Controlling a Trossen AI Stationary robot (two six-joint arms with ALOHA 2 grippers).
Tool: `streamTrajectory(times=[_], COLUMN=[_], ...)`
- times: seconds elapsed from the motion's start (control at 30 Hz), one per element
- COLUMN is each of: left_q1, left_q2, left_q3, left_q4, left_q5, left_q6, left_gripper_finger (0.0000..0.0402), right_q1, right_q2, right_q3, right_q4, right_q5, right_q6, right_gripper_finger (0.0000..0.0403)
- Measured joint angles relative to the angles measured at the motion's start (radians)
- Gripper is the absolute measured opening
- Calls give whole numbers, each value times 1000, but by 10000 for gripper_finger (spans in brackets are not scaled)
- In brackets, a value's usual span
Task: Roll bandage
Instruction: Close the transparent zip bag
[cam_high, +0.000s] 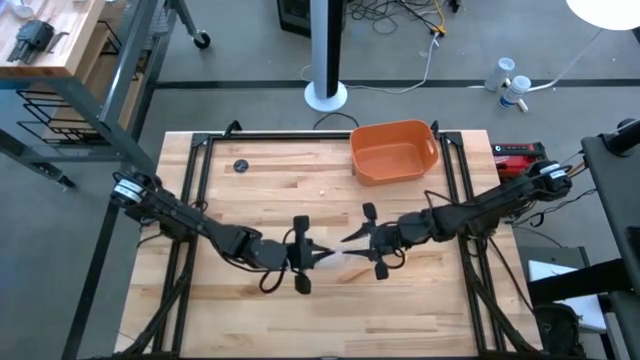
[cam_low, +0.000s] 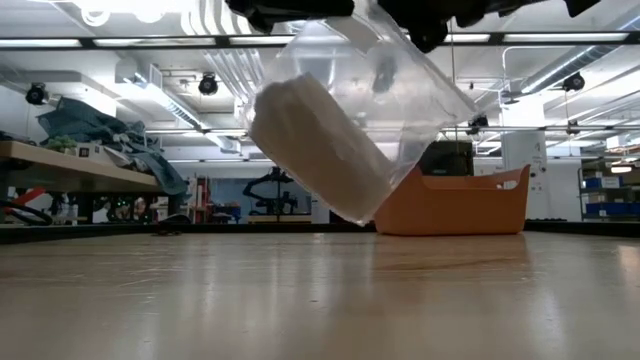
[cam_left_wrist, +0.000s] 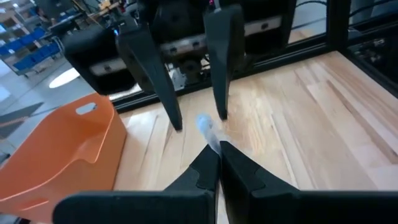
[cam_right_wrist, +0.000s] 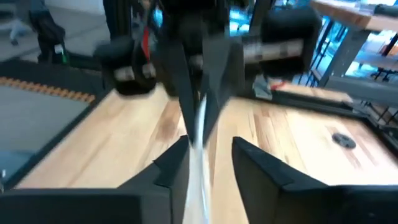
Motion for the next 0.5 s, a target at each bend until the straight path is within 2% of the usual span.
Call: streamTrajectory(times=[0.17,0.33,0.4,0.5], left_q1=[-15,-15,-15,-15], left_q2=[-2,-2,-2,-2], left_q3=[0,0,0,0], left_q4=[0,-9,-10,-15], left_q5=[-13,-13,-13,-13], left_q6=[12,7,6,6], left_gripper_finger=[0,0,0,0], right_q1=[0,0,0,0], right_q2=[-16,-15,-11,-9], right_q3=[0,0,0,0], right_q4=[-116,-123,-125,-129], right_q5=[-7,-28,-27,-27], right_q6=[47,71,78,91], right_gripper_finger=[147,145,124,44])
